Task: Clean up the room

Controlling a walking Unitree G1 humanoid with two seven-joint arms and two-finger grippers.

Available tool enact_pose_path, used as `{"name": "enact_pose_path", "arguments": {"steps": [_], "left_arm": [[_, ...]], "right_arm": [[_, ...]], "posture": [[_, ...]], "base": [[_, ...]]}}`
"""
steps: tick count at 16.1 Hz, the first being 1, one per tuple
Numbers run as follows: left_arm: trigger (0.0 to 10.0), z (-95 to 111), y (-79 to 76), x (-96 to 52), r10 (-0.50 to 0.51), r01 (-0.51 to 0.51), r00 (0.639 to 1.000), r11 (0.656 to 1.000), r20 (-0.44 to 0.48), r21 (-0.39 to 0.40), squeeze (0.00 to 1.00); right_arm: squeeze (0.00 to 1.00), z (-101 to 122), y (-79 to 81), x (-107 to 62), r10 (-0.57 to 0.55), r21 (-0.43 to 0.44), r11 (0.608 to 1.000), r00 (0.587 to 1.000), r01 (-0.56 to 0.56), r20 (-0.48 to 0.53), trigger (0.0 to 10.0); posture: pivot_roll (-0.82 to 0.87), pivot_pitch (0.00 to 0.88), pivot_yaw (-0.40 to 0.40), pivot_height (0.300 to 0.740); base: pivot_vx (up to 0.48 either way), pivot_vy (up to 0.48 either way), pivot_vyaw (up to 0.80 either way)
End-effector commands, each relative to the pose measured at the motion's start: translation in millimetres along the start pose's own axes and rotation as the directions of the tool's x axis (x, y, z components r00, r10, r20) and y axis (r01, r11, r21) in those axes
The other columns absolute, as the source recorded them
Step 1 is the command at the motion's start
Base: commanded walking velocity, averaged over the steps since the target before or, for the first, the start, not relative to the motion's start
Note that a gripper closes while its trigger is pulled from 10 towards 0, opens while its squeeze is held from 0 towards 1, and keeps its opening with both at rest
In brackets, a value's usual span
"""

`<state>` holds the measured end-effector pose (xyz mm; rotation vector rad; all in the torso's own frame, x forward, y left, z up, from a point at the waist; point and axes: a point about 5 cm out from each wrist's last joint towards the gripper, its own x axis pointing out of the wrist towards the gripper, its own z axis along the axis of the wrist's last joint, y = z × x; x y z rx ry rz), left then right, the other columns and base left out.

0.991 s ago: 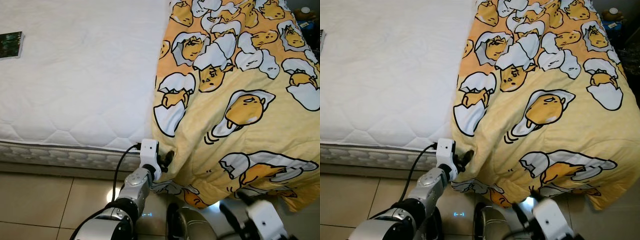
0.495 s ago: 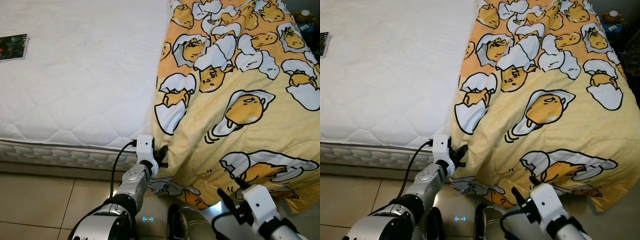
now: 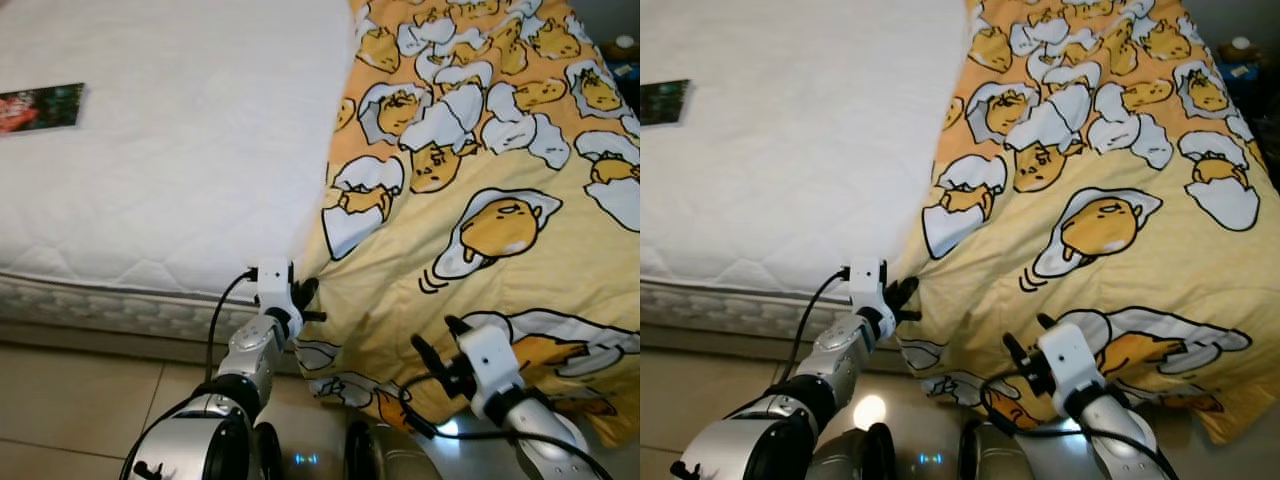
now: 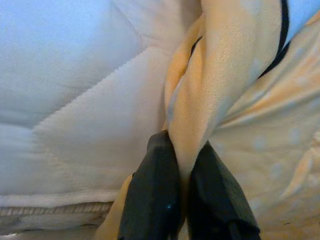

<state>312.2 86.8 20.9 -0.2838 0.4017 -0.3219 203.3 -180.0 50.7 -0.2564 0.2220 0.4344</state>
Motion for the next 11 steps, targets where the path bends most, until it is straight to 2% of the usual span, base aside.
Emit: {"name": "enact_pose_path", "arguments": {"steps": [1, 3, 5, 7, 9, 10, 11], "left_arm": [[0.0, 1.0, 5.1, -0.7, 0.024, -0.024, 1.000, 0.999, -0.003, -0.021, 0.00], [0.0, 4.2, 21.9, -5.7, 0.066, -0.066, 0.998, 0.998, 0.004, -0.005, 0.00], [0.0, 5.8, 45.8, -15.4, 0.122, -0.122, 0.993, 0.992, 0.006, 0.014, 0.00], [0.0, -1.6, 87.8, -41.4, 0.219, -0.218, 0.976, 0.974, -0.013, 0.055, 0.00], [0.0, -29.3, 111.1, -69.8, 0.272, -0.261, 0.957, 0.959, -0.098, 0.109, 0.00], [0.0, -51.2, 117.9, -87.3, 0.292, -0.269, 0.942, 0.952, -0.164, 0.149, 0.00], [0.0, -64.8, 121.1, -98.6, 0.309, -0.276, 0.929, 0.946, -0.205, 0.171, 0.00]], "right_arm": [[0.00, -3.4, -1.5, 1.0, -0.005, -0.002, 1.000, 1.000, 0.005, -0.011, 10.0], [0.00, -1.7, -1.9, 4.3, 0.000, -0.004, 1.000, 1.000, 0.000, -0.003, 10.0], [0.00, -4.0, -1.8, 3.8, 0.007, -0.007, 1.000, 1.000, -0.007, -0.006, 10.0], [0.00, -6.5, -4.0, 2.0, 0.007, -0.011, 1.000, 1.000, -0.007, -0.014, 10.0], [0.00, -6.9, -8.1, 2.6, 0.001, -0.015, 1.000, 1.000, -0.001, -0.015, 10.0], [0.00, -6.3, -9.8, 3.2, -0.002, -0.017, 1.000, 1.000, 0.002, -0.014, 10.0], [0.00, -6.2, -10.5, 3.3, -0.003, -0.019, 1.000, 1.000, 0.003, -0.013, 10.0]], "posture": [[-0.21, 0.107, 0.003, 0.740], [-0.21, 0.101, 0.003, 0.740], [-0.20, 0.094, 0.002, 0.740], [-0.19, 0.079, 0.005, 0.740], [-0.19, 0.069, 0.006, 0.740], [-0.19, 0.066, 0.006, 0.740], [-0.19, 0.062, 0.003, 0.740]], "base": [[0.000, 0.000, 0.00], [0.000, 0.000, 0.00], [0.000, 0.000, 0.00], [0.000, 0.000, 0.00], [0.000, 0.000, 0.00], [0.000, 0.000, 0.00], [0.000, 0.000, 0.00]]}}
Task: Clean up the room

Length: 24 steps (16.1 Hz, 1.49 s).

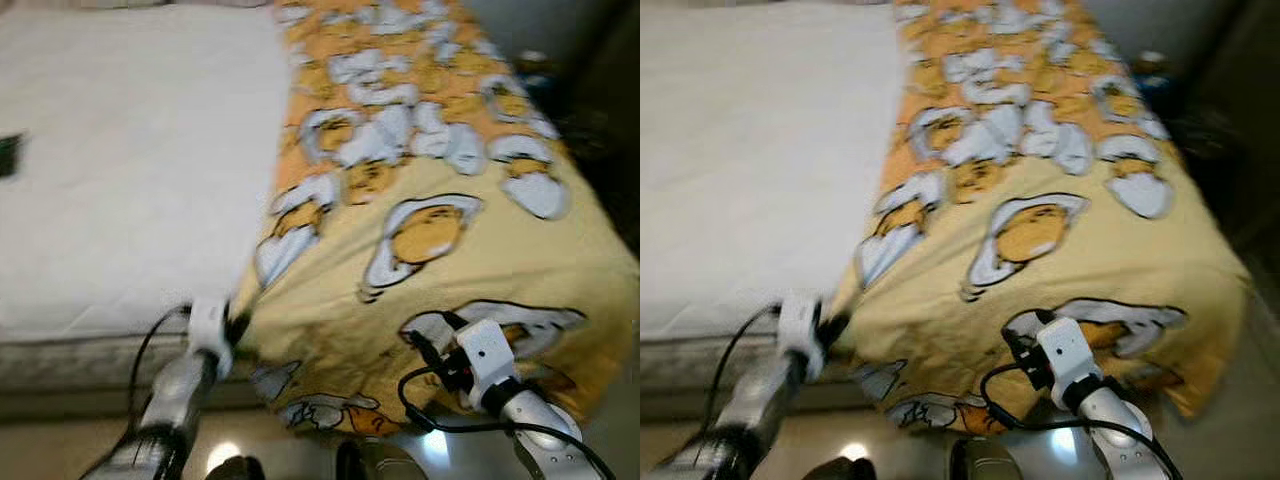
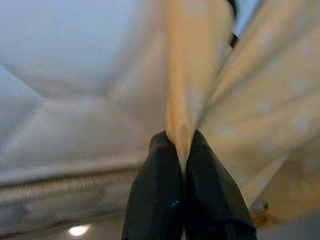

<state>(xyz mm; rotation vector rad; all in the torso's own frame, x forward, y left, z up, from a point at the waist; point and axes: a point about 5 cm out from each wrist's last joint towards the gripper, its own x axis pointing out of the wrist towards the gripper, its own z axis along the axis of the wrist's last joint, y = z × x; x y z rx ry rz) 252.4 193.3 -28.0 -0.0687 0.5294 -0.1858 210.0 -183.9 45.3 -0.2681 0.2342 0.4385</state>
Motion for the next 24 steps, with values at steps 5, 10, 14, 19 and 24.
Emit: {"name": "enact_pose_path", "arguments": {"steps": [5, 10, 14, 19, 24], "left_arm": [[0.0, -73.8, 42.5, -53.1, 0.207, -0.162, 0.926, 0.973, -0.316, 0.163, 0.00], [0.0, -69.9, 69.4, -63.0, 0.377, -0.188, 0.858, 0.862, -0.348, 0.471, 0.00], [0.0, -59.1, 71.4, -56.7, 0.384, -0.147, 0.867, 0.805, -0.317, 0.574, 0.00], [10.0, -34.4, 49.2, -30.1, 0.311, -0.185, 0.928, 0.866, -0.208, 0.465, 1.00], [10.0, 26.9, 41.2, -3.4, 0.370, -0.377, 0.926, 0.902, 0.075, 0.208, 1.00]], "right_arm": [[0.00, -3.4, -7.0, -5.9, 0.003, -0.018, 1.000, 1.000, -0.003, -0.008, 10.0], [0.00, -4.7, -6.3, -5.8, -0.006, -0.017, 1.000, 1.000, 0.006, -0.010, 10.0], [0.00, -9.4, -6.0, -8.7, -0.030, -0.008, 1.000, 0.999, 0.030, -0.027, 10.0], [0.00, -11.3, -5.5, -8.2, -0.049, -0.001, 0.999, 0.998, 0.049, -0.034, 10.0], [0.00, -11.4, -4.3, -2.2, -0.054, 0.012, 0.998, 0.998, 0.054, -0.031, 10.0]], "posture": [[-0.19, 0.052, -0.014, 0.740], [-0.21, 0.050, -0.001, 0.740], [-0.21, 0.059, 0.009, 0.740], [-0.21, 0.071, 0.014, 0.740], [-0.20, 0.070, 0.015, 0.740]], "base": [[0.000, 0.000, 0.00], [0.000, 0.000, 0.00], [0.000, 0.000, 0.00], [0.000, 0.000, 0.00], [0.000, 0.000, 0.00]]}}
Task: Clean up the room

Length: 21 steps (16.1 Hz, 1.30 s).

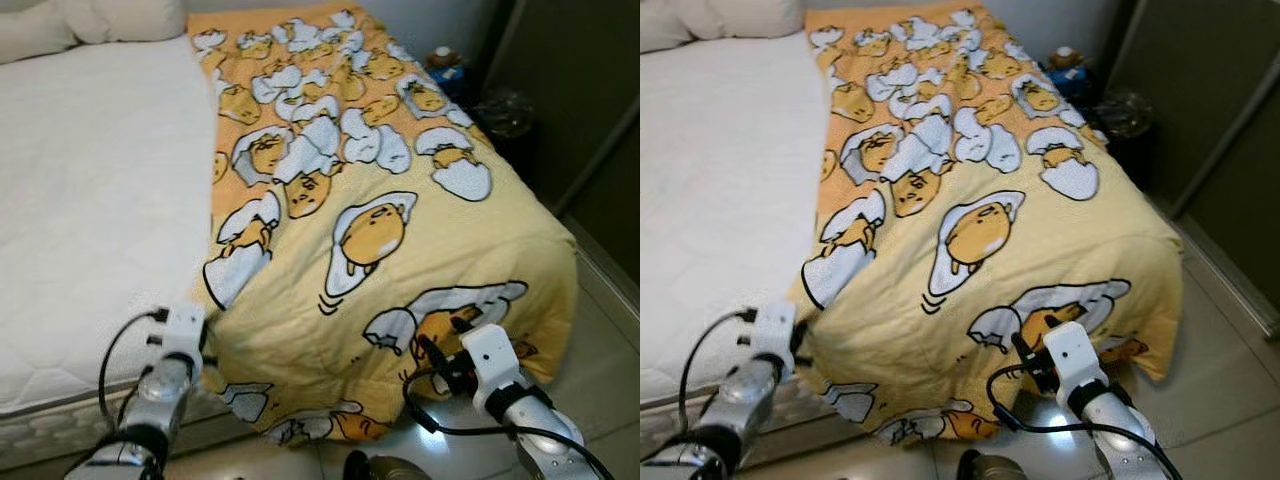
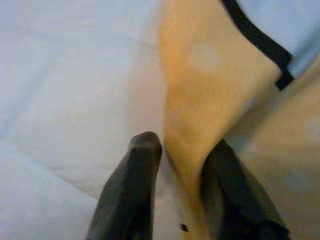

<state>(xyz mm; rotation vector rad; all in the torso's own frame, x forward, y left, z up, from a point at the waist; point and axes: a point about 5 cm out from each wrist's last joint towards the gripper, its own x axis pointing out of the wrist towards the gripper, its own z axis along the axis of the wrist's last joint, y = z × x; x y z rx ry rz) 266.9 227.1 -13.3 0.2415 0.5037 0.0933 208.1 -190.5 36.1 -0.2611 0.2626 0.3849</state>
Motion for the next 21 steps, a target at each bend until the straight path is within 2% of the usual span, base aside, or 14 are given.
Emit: {"name": "enact_pose_path", "arguments": {"steps": [1, 3, 6, 7, 10, 12, 13, 14, 16, 17, 19, 20, 21], "left_arm": [[10.0, 5.3, 12.4, 1.1, 0.057, -0.057, 0.998, 0.998, 0.025, -0.004, 1.00], [10.0, 4.3, 28.2, 0.5, 0.099, -0.099, 0.995, 0.995, 0.014, 0.016, 1.00], [10.0, -0.1, 38.2, -1.6, 0.129, -0.128, 0.992, 0.991, -0.005, 0.048, 1.00], [10.0, -6.8, 45.1, -4.4, 0.153, -0.150, 0.988, 0.985, -0.033, 0.079, 1.00], [10.0, -18.3, 51.0, -9.6, 0.163, -0.156, 0.984, 0.983, -0.073, 0.102, 1.00], [10.0, -20.6, 46.6, -10.8, 0.136, -0.132, 0.988, 0.990, -0.067, 0.053, 1.00], [10.0, -9.1, 27.7, -6.0, 0.052, -0.052, 0.999, 0.998, -0.002, -0.026, 1.00], [10.0, 13.8, -0.2, 0.4, -0.058, 0.066, 0.993, 0.995, 0.106, -0.073, 1.00], [10.0, 41.5, -22.7, 5.7, -0.117, 0.136, 0.971, 0.987, 0.208, -0.080, 0.96], [10.0, 56.4, -29.0, 7.9, -0.102, 0.129, 0.961, 0.988, 0.257, -0.087, 0.00], [10.0, 73.4, -34.0, 9.5, -0.070, 0.110, 0.947, 0.988, 0.314, -0.110, 0.00], [10.0, 92.6, -38.0, 9.6, -0.049, 0.120, 0.920, 0.980, 0.389, -0.160, 0.00], [10.0, 99.0, -39.7, 9.7, -0.043, 0.124, 0.912, 0.977, 0.408, -0.175, 0.00]], "right_arm": [[0.00, -0.4, -1.2, -0.1, -0.006, -0.006, 1.000, 1.000, 0.006, 0.002, 10.0], [0.00, -1.0, -1.5, 1.0, -0.007, -0.006, 1.000, 1.000, 0.007, 0.001, 10.0], [0.00, -1.6, -1.3, 1.8, -0.004, -0.007, 1.000, 1.000, 0.004, -0.001, 10.0], [0.00, -2.1, -0.8, 1.9, -0.001, -0.007, 1.000, 1.000, 0.001, -0.002, 10.0], [0.00, -3.6, -1.1, 1.4, 0.002, -0.007, 1.000, 1.000, -0.002, -0.007, 10.0], [0.00, -4.1, -1.9, 1.6, 0.002, -0.006, 1.000, 1.000, -0.002, -0.008, 10.0], [0.00, -3.1, -2.7, 3.2, -0.005, 0.002, 1.000, 1.000, 0.005, -0.003, 10.0], [0.00, -1.1, -4.5, 6.0, -0.025, 0.025, 0.999, 1.000, 0.025, 0.005, 10.0], [0.00, 2.0, -9.0, 10.2, -0.062, 0.026, 0.998, 0.998, 0.062, 0.017, 10.0], [0.00, 7.5, -14.0, 13.5, -0.107, 0.010, 0.994, 0.993, 0.106, 0.044, 10.0], [0.00, 30.6, -27.8, 18.1, -0.238, -0.004, 0.970, 0.957, 0.242, 0.166, 10.0], [0.00, 58.1, -42.5, 21.3, -0.347, 0.024, 0.935, 0.898, 0.354, 0.272, 10.0], [0.00, 63.9, -43.4, 22.8, -0.351, 0.035, 0.934, 0.891, 0.356, 0.289, 10.0]], "posture": [[-0.20, 0.070, 0.015, 0.740], [-0.19, 0.070, 0.014, 0.740], [-0.19, 0.069, 0.012, 0.740], [-0.19, 0.069, 0.012, 0.740], [-0.19, 0.068, 0.011, 0.740], [-0.18, 0.067, 0.010, 0.740], [-0.18, 0.067, 0.007, 0.740], [-0.18, 0.065, 0.004, 0.740], [-0.18, 0.063, 0.004, 0.740], [-0.18, 0.060, 0.006, 0.740], [-0.18, 0.057, 0.008, 0.740], [-0.19, 0.052, 0.013, 0.740], [-0.19, 0.052, 0.013, 0.740]], "base": [[0.000, 0.000, 0.00], [0.000, 0.000, 0.00], [0.000, 0.000, 0.00], [0.000, 0.000, 0.00], [0.000, 0.000, 0.00], [0.000, 0.000, 0.00], [0.000, 0.000, 0.00], [0.000, 0.000, 0.00], [0.000, 0.000, 0.00], [0.000, 0.000, 0.00], [0.000, 0.000, 0.00], [0.000, 0.000, 0.00], [0.000, 0.000, 0.00]]}}
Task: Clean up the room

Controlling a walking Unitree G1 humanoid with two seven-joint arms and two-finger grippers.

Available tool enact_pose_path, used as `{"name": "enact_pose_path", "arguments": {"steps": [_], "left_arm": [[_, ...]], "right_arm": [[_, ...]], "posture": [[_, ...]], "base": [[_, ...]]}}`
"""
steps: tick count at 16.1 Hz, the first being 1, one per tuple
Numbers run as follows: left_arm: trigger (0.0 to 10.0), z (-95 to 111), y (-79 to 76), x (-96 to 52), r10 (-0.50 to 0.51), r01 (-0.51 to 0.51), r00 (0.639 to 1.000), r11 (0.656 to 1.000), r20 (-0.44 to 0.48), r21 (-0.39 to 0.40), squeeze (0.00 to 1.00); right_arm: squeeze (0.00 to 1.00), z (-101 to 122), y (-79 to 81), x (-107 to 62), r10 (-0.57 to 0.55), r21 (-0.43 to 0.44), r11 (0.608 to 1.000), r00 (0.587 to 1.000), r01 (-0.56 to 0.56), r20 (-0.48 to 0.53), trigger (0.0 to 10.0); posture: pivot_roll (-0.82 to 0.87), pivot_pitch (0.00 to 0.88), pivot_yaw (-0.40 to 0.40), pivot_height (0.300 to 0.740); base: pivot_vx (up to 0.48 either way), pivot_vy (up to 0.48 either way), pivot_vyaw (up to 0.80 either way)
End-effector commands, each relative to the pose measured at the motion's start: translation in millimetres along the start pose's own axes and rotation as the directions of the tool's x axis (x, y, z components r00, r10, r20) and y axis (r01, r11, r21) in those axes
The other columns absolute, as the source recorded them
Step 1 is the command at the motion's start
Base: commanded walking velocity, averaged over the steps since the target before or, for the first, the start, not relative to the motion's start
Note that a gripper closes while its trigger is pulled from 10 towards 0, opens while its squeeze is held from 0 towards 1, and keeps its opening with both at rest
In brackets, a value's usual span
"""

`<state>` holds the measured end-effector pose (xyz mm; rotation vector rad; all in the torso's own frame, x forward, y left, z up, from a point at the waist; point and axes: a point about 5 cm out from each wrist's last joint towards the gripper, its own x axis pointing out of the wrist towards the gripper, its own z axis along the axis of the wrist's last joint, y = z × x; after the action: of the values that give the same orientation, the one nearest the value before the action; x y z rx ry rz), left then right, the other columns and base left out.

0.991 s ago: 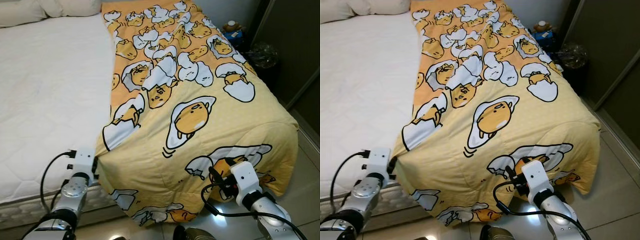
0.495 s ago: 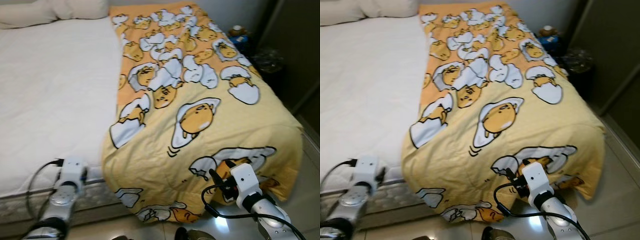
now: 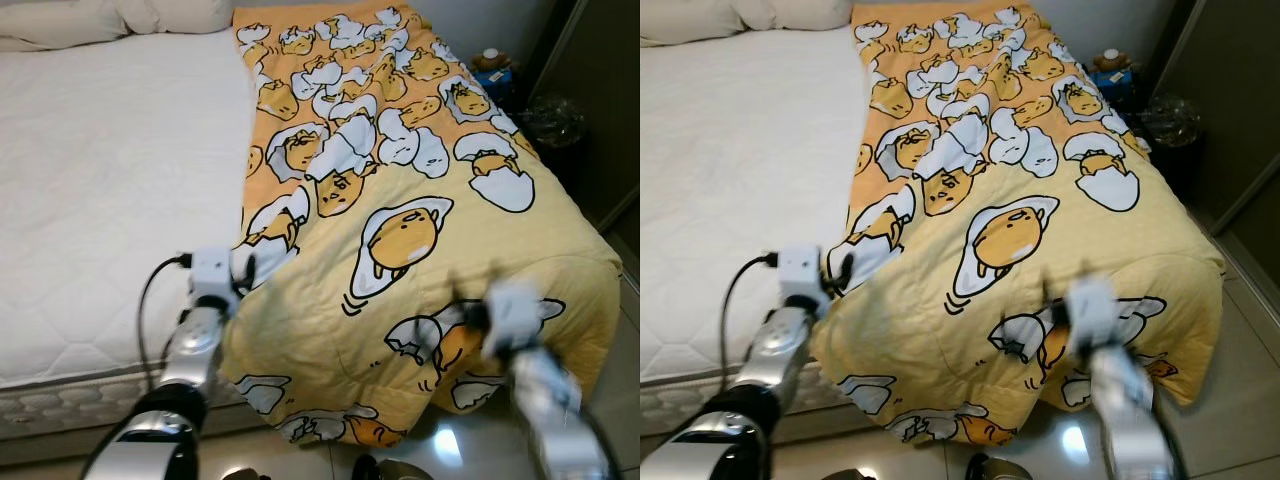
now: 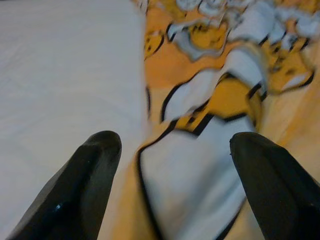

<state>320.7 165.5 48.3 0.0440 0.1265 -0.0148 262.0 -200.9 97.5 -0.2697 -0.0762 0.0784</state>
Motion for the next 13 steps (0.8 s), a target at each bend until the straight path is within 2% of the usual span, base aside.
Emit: {"name": "enact_pose_path", "arguments": {"steps": [1, 3, 7, 10, 13], "left_arm": [[10.0, 16.1, -1.0, 6.8, 0.020, -0.018, 0.998, 0.999, 0.065, -0.027, 0.00], [10.0, 21.1, -10.4, 9.9, -0.015, 0.015, 0.997, 1.000, 0.077, 0.001, 0.00], [10.0, 11.7, -20.2, 8.4, -0.085, 0.085, 0.996, 0.996, 0.016, 0.007, 0.00], [10.0, 4.2, -25.8, 6.2, -0.128, 0.129, 0.991, 0.991, -0.034, 0.039, 0.00], [10.0, 1.9, -30.5, 4.7, -0.179, 0.180, 0.983, 0.983, -0.046, 0.025, 0.00]], "right_arm": [[0.00, 4.7, -0.1, 0.9, -0.017, 0.028, 0.999, 1.000, 0.017, 0.019, 10.0], [0.00, 3.8, 5.0, 5.3, -0.014, 0.054, 0.998, 1.000, 0.014, 0.001, 10.0], [0.00, -3.9, 14.5, 6.0, -0.009, 0.106, 0.994, 0.998, 0.015, -0.054, 10.0], [0.00, -12.0, 18.5, 3.6, 0.004, 0.145, 0.989, 0.996, 0.009, -0.088, 10.0], [0.00, -14.2, 20.4, 4.4, 0.018, 0.145, 0.989, 0.995, -0.004, -0.096, 10.0]], "posture": [[-0.19, 0.046, 0.015, 0.740], [-0.19, 0.042, 0.019, 0.740], [-0.19, 0.037, 0.021, 0.740], [-0.18, 0.033, 0.023, 0.740], [-0.17, 0.033, 0.024, 0.740]], "base": [[0.000, 0.000, 0.00], [0.000, 0.000, 0.00], [0.000, 0.000, 0.00], [0.000, 0.480, 0.00], [0.000, 0.480, 0.00]]}}
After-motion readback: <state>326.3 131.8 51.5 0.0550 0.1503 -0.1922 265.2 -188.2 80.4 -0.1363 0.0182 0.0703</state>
